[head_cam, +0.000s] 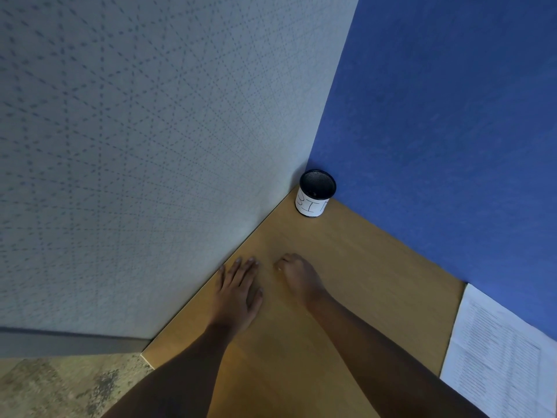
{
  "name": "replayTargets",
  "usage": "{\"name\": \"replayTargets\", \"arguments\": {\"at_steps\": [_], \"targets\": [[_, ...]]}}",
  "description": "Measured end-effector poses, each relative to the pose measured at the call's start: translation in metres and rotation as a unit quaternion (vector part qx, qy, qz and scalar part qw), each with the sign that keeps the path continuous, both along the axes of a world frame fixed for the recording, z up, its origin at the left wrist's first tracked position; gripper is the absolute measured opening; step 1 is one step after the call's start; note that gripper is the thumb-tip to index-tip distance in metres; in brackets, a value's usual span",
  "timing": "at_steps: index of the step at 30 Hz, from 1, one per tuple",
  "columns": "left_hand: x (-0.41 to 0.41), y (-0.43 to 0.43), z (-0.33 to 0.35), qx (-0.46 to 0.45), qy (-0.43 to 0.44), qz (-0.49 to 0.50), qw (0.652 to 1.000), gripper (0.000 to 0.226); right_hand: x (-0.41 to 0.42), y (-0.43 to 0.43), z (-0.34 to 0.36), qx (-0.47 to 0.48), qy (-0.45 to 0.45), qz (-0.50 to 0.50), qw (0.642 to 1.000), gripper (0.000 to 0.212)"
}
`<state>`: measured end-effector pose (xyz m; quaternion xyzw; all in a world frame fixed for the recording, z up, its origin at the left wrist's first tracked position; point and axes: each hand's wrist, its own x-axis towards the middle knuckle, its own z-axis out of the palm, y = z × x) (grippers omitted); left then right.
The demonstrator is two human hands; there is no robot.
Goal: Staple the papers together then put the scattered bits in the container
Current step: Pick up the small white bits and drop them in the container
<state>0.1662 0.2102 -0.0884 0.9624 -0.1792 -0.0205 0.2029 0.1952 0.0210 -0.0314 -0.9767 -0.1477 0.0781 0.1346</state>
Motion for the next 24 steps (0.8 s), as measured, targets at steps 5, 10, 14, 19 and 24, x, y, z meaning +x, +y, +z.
{"name": "replayTargets", "arguments": {"at_steps": [5,10,14,19,24], "targets": [[0.0,-0.001,0.001,-0.002,-0.001,0.0,1.0,0.061,0.004,0.004,-0.001,-0.007,0.001,-0.025,1.0,0.024],[0.0,0.0,0.003,0.004,-0.001,0.002,1.0,0.061,0.008,0.014,0.005,-0.009,0.003,-0.061,0.998,0.023],[0.0,0.0,0.004,-0.001,-0.004,0.0,1.0,0.06,0.011,0.017,0.004,0.007,-0.003,-0.084,0.996,0.018],[0.0,0.0,0.005,0.005,-0.001,0.0,1.0,0.061,0.022,0.013,0.004,0.045,0.02,-0.116,0.992,0.013],[0.0,-0.001,0.005,0.002,-0.001,0.0,1.0,0.061,0.026,-0.005,0.002,0.257,0.093,-0.267,0.924,0.019]]}}
